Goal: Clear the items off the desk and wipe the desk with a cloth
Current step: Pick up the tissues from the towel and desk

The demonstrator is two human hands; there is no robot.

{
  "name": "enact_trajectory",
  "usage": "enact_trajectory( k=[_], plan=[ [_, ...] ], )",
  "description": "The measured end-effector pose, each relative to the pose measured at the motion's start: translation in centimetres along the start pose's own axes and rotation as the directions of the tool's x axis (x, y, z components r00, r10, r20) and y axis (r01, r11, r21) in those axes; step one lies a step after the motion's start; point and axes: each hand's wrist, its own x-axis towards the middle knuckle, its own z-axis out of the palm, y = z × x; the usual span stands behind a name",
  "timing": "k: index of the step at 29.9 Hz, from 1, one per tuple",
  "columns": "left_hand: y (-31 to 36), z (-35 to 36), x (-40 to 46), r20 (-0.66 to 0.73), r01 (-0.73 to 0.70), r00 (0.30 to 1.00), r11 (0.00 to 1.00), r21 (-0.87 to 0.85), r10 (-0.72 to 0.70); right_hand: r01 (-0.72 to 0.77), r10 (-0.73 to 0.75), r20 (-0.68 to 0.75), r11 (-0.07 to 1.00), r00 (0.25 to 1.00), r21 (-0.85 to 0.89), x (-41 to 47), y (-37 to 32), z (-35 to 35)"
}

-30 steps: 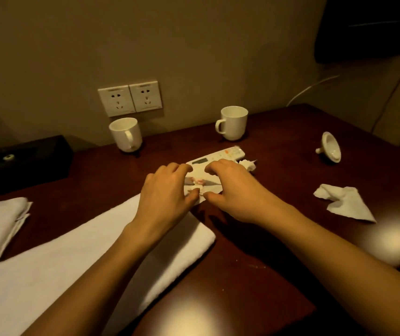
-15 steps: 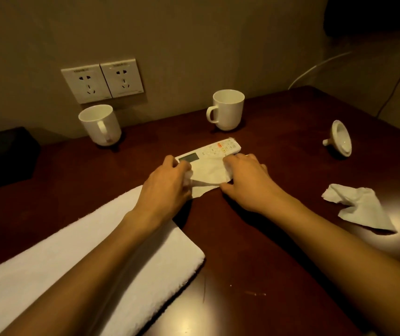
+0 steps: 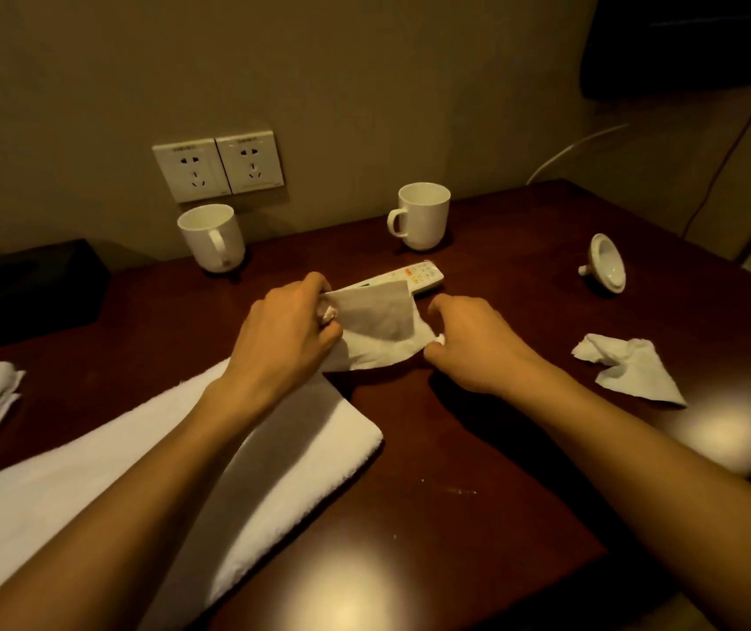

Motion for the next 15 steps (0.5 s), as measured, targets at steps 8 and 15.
enact_trajectory(
  k=[8,15],
  plan=[
    [-0.9,-5.1,-4.5,-0.068,0.098,0.993,0.994,0.053,-0.094,0.146,-0.141,-0.066,0.987,0.988,0.068,-3.8,-5.0,-2.3],
    [-3.6,-9.6,-10.8,-0.104,0.189,0.978,0.98,0.062,-0.182,0.347,-0.344,-0.045,0.933,0.938,0.101,-6.9,-12.5,-0.6]
  ],
)
